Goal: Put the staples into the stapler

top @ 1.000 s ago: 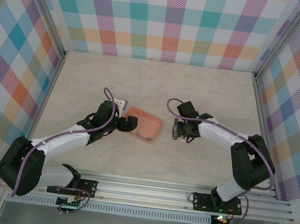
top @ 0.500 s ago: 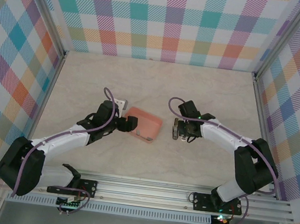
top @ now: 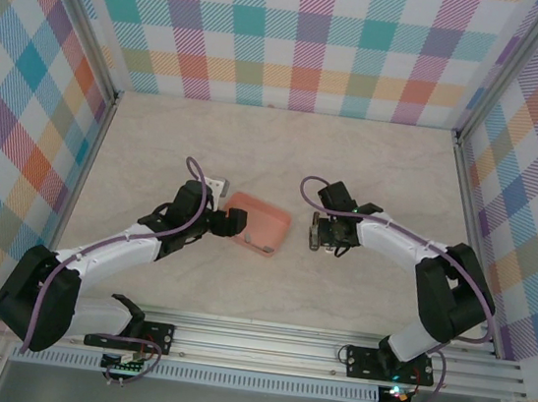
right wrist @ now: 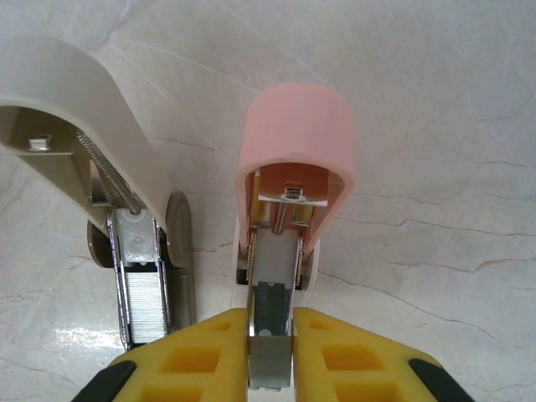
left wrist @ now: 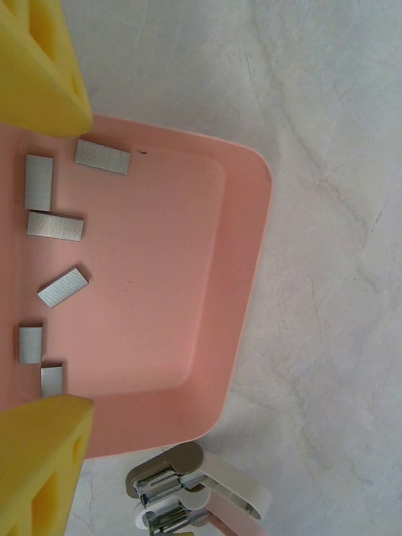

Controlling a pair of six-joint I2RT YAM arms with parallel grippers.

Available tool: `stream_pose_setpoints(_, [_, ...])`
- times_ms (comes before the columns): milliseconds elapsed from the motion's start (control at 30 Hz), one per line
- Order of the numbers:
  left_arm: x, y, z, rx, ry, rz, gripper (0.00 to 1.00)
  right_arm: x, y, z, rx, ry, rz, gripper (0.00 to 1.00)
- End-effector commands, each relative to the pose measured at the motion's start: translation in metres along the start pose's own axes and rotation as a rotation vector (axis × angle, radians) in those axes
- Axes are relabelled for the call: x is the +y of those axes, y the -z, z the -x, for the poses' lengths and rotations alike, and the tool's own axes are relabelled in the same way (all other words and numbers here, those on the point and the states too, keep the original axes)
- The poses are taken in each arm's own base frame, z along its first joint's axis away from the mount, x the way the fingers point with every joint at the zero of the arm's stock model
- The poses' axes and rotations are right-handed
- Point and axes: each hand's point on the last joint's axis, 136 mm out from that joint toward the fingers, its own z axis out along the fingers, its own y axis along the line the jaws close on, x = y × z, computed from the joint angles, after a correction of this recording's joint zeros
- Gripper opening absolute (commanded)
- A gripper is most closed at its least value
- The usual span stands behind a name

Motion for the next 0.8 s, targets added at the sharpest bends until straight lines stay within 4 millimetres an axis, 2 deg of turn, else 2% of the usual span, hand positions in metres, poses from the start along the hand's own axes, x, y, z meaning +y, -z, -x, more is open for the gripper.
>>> stream_pose_setpoints(0, [-0.008,0.002,0.012,-0.033,-0.028,-0.014,0.81,0.004,0.000,0.006,-0.003,-0.016,0.017,0.18])
stream_pose_setpoints(200, [-0.007,0.004,0.012,-0.037,-0.031,-0.010,0.81,0.005,0.001,0.008,-0.005,-0.019,0.021,0.17])
stream_pose_setpoints(467, [-0.006,0.005,0.010,-0.036,-0.029,-0.009,0.80,0.005,0.015,0.016,-0.040,-0.027,0.032,0.18])
stream_pose_setpoints(767, [-0.005,0.006,0.009,-0.039,-0.029,-0.006,0.81,0.005,0.007,0.010,-0.013,-0.029,0.026,0.18])
